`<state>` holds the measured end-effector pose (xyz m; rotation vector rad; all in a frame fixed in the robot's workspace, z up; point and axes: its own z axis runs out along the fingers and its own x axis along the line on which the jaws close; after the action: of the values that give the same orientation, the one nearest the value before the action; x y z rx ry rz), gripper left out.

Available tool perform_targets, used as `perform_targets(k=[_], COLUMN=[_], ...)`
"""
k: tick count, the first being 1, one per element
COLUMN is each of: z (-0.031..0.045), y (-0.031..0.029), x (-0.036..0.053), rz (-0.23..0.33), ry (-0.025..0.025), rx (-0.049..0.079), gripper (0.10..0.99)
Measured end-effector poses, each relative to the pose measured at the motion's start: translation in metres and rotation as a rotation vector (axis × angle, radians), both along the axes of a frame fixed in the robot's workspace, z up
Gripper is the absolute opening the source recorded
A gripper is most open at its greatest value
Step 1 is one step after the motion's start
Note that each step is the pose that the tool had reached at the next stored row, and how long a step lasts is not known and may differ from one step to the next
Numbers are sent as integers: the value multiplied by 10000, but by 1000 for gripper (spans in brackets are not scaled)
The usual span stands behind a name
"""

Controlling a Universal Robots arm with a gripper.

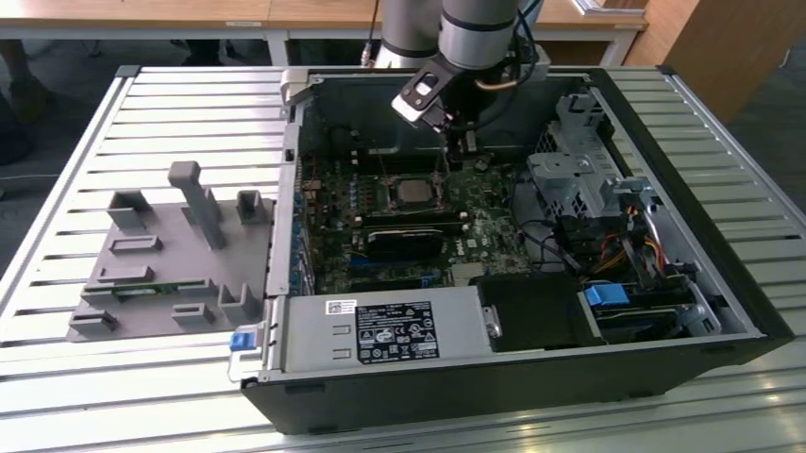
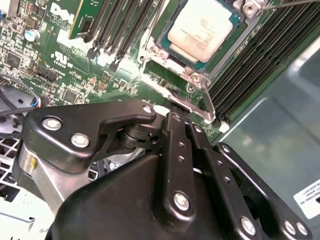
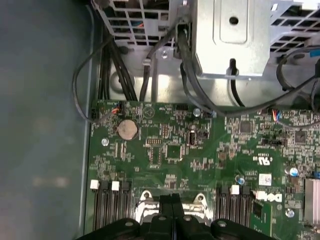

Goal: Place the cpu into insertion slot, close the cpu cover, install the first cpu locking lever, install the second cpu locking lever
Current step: 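Close the cpu cover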

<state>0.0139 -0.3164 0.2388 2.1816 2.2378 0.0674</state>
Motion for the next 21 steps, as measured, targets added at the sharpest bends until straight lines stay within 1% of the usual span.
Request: perform_targets(k=[10, 15, 18, 21], z=[-52, -79, -103, -135], y=[0, 0, 0, -6], x=[-75, -153, -217, -256], rz=[0, 2, 1, 1], ry=[0, 0, -1, 0], rx=[-15, -20, -20, -20], gripper=[106, 106, 106, 106])
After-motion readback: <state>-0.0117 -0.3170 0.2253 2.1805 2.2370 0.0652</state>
